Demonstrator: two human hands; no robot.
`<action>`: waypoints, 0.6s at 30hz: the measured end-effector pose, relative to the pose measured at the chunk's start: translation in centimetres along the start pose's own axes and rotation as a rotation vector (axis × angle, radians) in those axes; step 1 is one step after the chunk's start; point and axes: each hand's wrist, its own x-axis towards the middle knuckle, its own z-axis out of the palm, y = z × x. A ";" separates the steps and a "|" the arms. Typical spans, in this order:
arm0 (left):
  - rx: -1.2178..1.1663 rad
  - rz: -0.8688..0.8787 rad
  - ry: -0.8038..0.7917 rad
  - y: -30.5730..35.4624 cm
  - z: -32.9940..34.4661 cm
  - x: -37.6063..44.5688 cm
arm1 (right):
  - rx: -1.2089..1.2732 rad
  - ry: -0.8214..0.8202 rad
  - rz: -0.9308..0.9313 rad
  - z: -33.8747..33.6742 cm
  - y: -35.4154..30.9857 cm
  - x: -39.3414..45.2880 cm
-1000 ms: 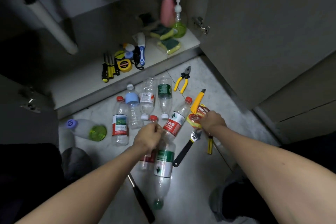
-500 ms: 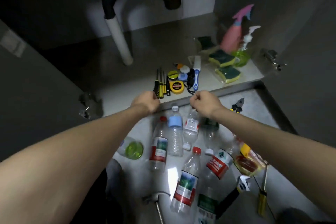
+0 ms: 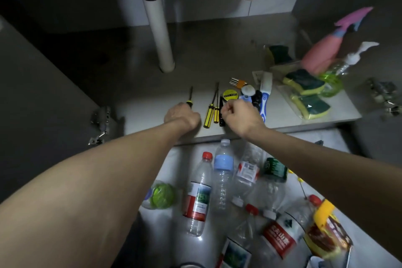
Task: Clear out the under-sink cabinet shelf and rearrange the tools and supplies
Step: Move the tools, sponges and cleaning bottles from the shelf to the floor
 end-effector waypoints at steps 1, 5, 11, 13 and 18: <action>-0.039 -0.045 -0.005 -1.0 -0.2 0.3 | -0.055 -0.005 -0.022 0.5 -0.5 0.3; -0.201 -0.222 0.067 -4.8 -0.6 0.4 | -0.319 0.022 -0.099 2.6 -2.5 1.8; -0.179 -0.268 0.106 -7.9 -0.9 -1.0 | -0.371 0.032 0.006 4.3 -5.1 3.3; -0.163 -0.282 0.114 -8.5 -1.0 -1.3 | -0.254 0.014 0.099 4.6 -5.7 3.6; -0.171 -0.284 0.191 -8.2 -1.7 -2.6 | 0.224 0.053 0.277 3.5 -6.4 2.8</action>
